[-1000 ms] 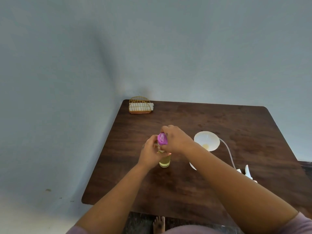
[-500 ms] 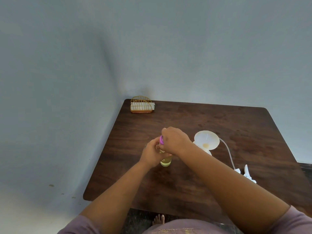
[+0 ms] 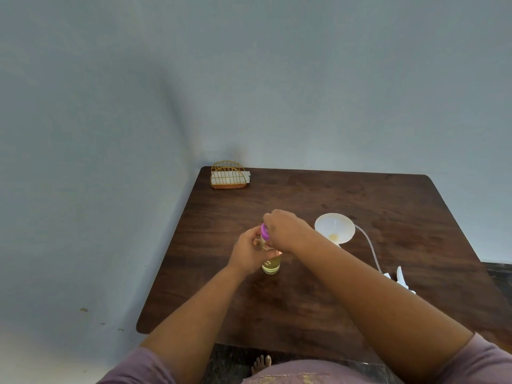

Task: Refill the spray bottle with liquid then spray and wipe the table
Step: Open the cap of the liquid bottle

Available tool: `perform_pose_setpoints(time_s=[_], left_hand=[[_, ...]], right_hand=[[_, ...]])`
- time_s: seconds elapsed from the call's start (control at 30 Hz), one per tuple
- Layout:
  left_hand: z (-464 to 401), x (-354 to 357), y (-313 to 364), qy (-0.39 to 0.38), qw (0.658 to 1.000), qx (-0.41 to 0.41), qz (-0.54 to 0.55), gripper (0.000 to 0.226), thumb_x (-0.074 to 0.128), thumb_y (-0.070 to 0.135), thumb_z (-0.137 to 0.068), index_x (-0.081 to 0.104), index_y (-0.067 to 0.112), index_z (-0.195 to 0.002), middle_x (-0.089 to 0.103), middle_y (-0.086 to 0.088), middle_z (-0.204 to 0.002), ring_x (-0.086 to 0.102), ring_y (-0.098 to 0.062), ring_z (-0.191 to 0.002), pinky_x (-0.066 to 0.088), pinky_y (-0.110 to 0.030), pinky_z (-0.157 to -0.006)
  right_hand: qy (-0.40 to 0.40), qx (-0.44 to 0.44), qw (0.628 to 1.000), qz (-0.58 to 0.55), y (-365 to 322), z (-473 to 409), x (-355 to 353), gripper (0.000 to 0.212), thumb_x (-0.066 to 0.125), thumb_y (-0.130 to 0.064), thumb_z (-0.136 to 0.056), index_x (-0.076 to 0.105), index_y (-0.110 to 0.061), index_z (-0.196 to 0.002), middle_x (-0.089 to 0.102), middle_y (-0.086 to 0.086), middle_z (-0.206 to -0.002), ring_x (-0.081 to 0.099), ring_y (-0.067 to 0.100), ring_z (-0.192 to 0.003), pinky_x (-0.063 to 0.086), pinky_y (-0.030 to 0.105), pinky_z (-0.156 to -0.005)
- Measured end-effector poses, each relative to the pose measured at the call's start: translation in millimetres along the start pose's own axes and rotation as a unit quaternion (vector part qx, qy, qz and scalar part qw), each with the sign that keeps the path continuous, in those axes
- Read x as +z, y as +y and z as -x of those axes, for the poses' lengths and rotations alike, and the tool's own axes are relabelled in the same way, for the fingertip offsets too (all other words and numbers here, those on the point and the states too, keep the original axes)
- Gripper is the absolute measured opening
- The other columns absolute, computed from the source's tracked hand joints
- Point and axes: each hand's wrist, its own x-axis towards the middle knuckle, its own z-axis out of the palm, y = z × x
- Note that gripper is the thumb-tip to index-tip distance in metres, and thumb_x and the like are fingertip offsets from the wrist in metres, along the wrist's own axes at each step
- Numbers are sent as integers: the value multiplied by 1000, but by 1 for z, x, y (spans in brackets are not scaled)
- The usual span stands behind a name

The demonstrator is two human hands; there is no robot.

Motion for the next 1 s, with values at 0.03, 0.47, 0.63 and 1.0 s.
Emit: perform_pose_setpoints(time_s=[0.03,0.47,0.63,1.0], left_hand=[[0,-1,1,-1,1000,0,-3,50,85,12,-68,60,45,-96,69,17,-96,65,-3,-93,55,-32,-86],[6,-5,7,-11,1000,12,-6,31,84,19,-67,65,25,-91,71,2,-91,67,-15,-88,50,-23,-71],[6,-5,12,-15,1000,5,-18,25,73,35,-63,63,38,-86,73,3,-91,68,-15,-89,54,-36,-79],[4,-6,12,-21,1000,9,-4,34,84,7,-69,65,25,-91,70,12,-85,64,3,-76,51,-20,-69]], right_hand=[[-3,-4,1000,4,1,0,-1,32,64,-15,-88,57,-10,-119,60,9,-111,60,21,-96,47,28,-77],[109,1,993,50,3,4,7,44,39,-54,-94,58,-15,-97,56,-2,-78,55,15,-71,41,28,-60],[134,52,989,23,-4,2,27,34,43,-47,-97,51,-14,-105,51,-1,-77,50,13,-66,39,25,-59],[70,11,997,-6,4,-4,20,30,50,-38,-95,49,-12,-110,54,2,-89,50,19,-78,42,31,-67]])
